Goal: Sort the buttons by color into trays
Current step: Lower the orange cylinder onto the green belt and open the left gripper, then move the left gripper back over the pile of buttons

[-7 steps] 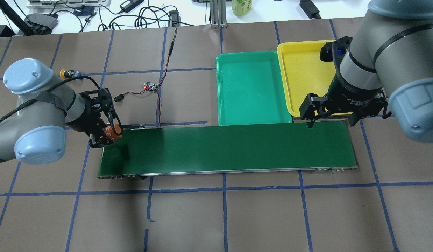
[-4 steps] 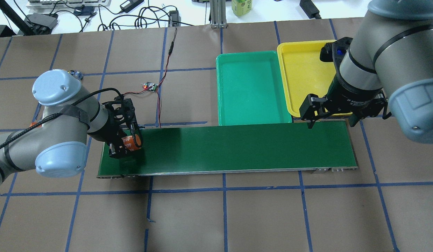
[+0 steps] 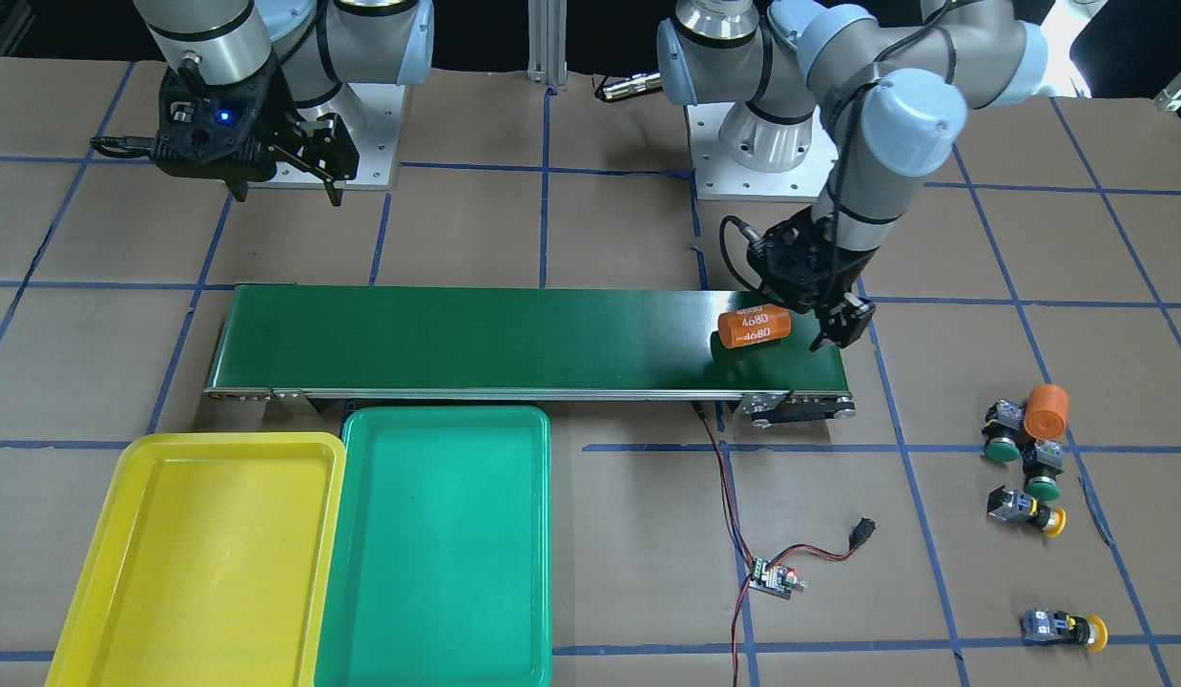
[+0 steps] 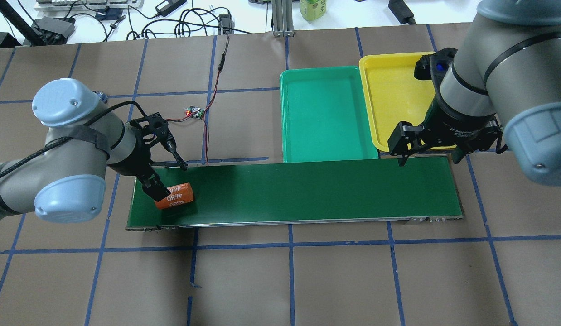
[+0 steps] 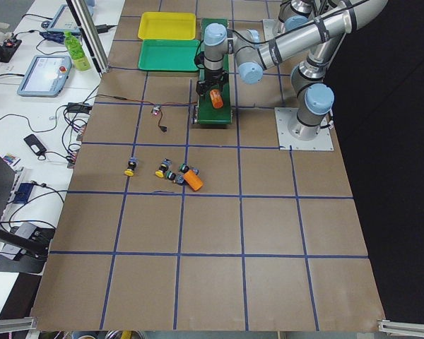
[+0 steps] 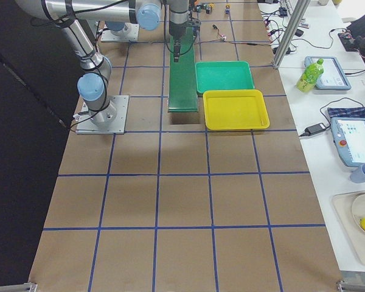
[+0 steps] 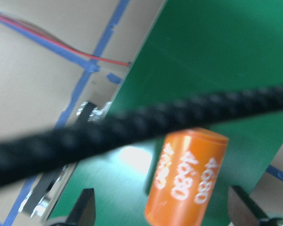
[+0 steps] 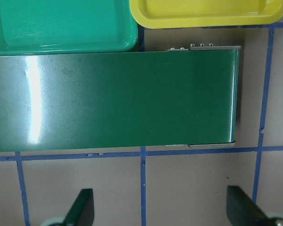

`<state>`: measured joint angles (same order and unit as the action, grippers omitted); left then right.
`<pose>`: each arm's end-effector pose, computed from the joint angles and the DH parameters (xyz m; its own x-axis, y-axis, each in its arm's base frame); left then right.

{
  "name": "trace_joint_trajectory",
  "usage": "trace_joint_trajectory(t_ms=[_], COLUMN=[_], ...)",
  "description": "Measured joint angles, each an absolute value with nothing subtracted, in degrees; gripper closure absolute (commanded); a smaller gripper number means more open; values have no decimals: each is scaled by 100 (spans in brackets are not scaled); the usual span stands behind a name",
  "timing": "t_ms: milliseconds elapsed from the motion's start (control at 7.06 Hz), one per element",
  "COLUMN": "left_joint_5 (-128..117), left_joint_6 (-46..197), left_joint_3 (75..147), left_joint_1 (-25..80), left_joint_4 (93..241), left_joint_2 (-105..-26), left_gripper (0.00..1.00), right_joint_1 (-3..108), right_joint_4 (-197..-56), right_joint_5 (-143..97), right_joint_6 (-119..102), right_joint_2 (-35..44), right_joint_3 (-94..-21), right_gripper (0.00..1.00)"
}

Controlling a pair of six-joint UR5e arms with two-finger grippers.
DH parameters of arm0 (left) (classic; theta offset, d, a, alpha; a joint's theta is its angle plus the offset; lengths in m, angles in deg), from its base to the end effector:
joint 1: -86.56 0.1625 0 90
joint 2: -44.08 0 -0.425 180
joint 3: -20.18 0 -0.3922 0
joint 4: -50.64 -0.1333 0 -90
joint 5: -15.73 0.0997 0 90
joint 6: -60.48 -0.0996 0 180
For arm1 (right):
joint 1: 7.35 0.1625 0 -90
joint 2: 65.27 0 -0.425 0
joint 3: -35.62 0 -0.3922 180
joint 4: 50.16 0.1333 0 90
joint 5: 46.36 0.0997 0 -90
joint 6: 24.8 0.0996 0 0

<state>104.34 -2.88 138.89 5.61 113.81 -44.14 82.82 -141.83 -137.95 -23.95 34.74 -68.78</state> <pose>-0.0654 -0.4519 0.3099 -0.5833 0.8122 0.0124 0.8119 0.5834 -0.0209 0.1318 -0.4116 0.4468 -0.9995 0.0105 0.0284 0.0119 0.9988 0.0470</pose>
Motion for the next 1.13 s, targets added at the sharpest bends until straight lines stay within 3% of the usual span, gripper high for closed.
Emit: trace_joint_trajectory(t_ms=[283, 708, 1133], left_joint_5=[10459, 10559, 10941], left_joint_6=[-152, -182, 27], left_joint_3=[12974, 11389, 10729], left_joint_1=[1481, 2556, 2734], left_joint_4=[11877, 11787, 11335], left_joint_2=[-4956, -6601, -7664], left_gripper=[0, 0, 0], right_joint_1=[8278, 8234, 8234], right_joint_4=[-14320, -14367, -14334], right_joint_5=[-13601, -13590, -13694], right_joint_6=[-2384, -2435, -2359], right_joint_2=[3485, 3485, 3500], right_joint_3=[-6869, -6875, -6937], right_gripper=[0, 0, 0])
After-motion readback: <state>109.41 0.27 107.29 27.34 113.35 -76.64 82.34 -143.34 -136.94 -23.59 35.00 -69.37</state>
